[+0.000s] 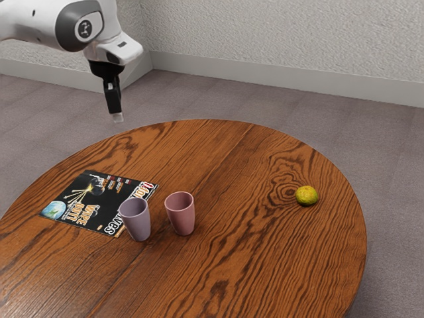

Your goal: Place the left cup onto the right cup

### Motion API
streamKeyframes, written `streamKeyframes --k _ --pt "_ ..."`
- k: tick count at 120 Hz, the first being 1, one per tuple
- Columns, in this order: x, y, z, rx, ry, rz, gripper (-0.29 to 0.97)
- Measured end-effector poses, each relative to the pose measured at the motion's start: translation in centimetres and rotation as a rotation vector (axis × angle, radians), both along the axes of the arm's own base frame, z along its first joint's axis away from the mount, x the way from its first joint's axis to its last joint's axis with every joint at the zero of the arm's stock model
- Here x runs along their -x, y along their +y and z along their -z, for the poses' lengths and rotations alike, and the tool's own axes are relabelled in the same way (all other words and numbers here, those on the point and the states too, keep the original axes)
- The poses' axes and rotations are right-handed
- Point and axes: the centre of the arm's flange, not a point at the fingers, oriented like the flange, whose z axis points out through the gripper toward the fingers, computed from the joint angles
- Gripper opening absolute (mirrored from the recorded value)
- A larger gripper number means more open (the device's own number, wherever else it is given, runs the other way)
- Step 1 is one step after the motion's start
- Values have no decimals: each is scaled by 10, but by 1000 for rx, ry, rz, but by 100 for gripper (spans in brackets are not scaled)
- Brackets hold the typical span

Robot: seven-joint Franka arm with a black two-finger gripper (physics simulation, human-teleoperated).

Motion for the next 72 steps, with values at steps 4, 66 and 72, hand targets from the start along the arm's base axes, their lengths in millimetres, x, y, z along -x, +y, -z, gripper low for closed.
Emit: streamKeyframes --k 4,66,72 --pt "-1 -2 4 2 9 4 68" --pt "-6 12 187 31 146 5 68" --pt "-1 12 204 32 155 6 68"
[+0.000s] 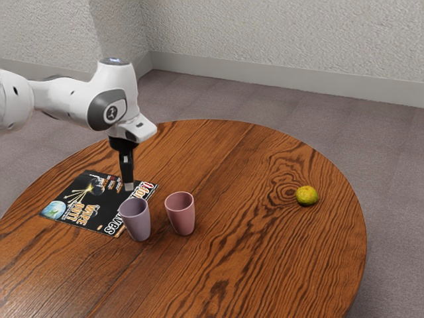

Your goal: Place the left cup onto the right cup

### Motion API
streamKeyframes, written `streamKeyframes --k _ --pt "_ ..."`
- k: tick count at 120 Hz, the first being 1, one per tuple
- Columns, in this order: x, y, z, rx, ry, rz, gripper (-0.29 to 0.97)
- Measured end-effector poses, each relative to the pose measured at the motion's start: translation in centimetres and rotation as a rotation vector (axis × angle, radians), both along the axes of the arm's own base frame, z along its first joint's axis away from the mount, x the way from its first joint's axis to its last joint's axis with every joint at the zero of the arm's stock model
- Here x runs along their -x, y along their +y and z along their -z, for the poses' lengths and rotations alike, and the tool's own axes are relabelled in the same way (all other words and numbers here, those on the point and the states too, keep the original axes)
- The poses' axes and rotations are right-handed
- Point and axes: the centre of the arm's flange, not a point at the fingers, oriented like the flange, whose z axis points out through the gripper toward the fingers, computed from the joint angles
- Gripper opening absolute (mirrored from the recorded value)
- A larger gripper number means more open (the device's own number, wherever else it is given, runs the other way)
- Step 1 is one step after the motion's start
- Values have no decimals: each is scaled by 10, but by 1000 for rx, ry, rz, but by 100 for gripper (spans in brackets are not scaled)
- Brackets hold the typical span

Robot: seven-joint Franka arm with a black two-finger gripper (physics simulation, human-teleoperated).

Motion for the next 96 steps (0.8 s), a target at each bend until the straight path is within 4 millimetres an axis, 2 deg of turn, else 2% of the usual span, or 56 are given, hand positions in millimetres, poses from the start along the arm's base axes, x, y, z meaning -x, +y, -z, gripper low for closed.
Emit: streamKeyframes --k 19,39,52,66,82,96 --pt "16 -2 45 5 13 5 68" --pt "21 3 72 0 5 -1 67" --pt "19 4 74 -15 -13 10 46" --pt "14 -16 64 -22 -48 47 26" --pt "14 -22 61 -23 -60 48 8" --pt "15 -21 62 -22 -57 33 -1"
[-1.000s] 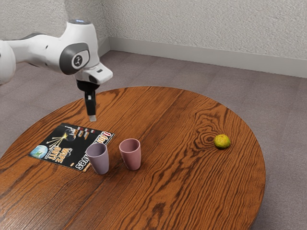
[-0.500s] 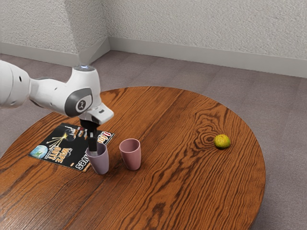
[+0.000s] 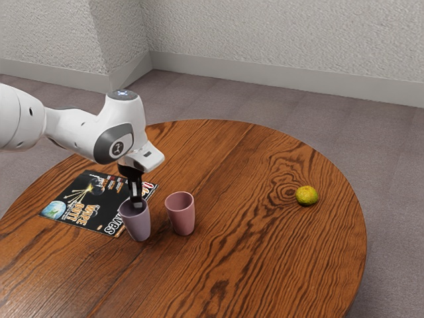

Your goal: Place the left cup onto the right cup

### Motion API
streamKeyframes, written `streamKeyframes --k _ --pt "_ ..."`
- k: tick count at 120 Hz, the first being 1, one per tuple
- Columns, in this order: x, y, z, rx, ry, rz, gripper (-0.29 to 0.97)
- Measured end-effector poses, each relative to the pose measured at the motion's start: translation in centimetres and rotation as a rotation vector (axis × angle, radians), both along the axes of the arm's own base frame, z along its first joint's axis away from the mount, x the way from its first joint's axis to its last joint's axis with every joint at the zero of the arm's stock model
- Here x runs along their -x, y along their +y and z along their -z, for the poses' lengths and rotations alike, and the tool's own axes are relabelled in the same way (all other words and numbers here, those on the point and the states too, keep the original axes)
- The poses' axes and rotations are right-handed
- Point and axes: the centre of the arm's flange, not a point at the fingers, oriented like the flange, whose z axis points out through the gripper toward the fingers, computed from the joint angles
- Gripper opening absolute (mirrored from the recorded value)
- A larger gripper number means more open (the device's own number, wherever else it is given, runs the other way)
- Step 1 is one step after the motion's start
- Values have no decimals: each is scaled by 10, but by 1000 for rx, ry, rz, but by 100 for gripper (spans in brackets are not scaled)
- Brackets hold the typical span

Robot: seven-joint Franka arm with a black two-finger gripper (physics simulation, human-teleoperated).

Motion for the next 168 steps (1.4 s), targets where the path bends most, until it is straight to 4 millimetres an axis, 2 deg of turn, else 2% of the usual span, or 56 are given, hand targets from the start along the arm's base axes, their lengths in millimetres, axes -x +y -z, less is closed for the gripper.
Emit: streamKeyframes --k 22,32,51,71,84,92,106,119,132,150,168 --pt "1 1 -7 2 -9 -20 -7" --pt "2 1 -17 2 -20 -29 -9" --pt "8 0 -55 4 -57 -42 -10" --pt "20 -2 -107 8 -107 -52 -10" --pt "26 -5 -131 11 -131 -56 -10" --pt "30 -13 -147 14 -150 -47 -10" --pt "35 -37 -170 20 -177 -14 -11" --pt "26 -55 -176 23 -182 4 -11" --pt "17 -68 -165 21 -162 16 -11" --pt "-7 -82 -159 8 -157 31 -11" --pt "-18 -89 -151 -1 -145 37 -11"
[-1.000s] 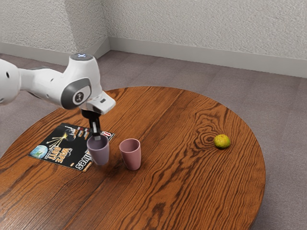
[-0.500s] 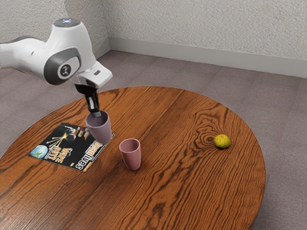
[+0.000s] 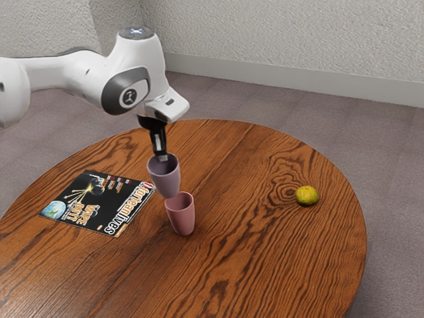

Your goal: Place the left cup onto the right cup

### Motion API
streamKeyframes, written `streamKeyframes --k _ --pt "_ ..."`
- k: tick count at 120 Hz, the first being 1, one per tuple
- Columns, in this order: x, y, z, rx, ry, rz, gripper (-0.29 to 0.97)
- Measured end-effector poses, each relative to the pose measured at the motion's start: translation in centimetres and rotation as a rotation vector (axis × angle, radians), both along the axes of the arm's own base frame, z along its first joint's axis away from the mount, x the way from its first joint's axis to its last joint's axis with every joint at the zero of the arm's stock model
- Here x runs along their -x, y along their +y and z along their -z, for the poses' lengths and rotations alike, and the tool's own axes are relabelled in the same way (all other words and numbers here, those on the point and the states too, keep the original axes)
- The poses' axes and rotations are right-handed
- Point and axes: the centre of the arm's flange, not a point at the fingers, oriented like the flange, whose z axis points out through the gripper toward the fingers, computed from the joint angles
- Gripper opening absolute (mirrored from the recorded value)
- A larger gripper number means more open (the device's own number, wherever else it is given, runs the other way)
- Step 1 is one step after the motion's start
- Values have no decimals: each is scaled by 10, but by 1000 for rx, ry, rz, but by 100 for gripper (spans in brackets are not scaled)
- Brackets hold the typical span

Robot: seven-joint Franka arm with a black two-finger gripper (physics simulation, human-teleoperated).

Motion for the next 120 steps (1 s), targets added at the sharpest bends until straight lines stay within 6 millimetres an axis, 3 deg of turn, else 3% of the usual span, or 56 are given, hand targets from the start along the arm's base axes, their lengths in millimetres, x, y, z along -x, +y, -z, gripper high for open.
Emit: streamKeyframes --k 40,93,120 --pt "-15 -20 16 -10 18 22 -11" --pt "-26 -12 64 -21 85 -1 -11" --pt "-24 -7 55 -6 80 -7 36"
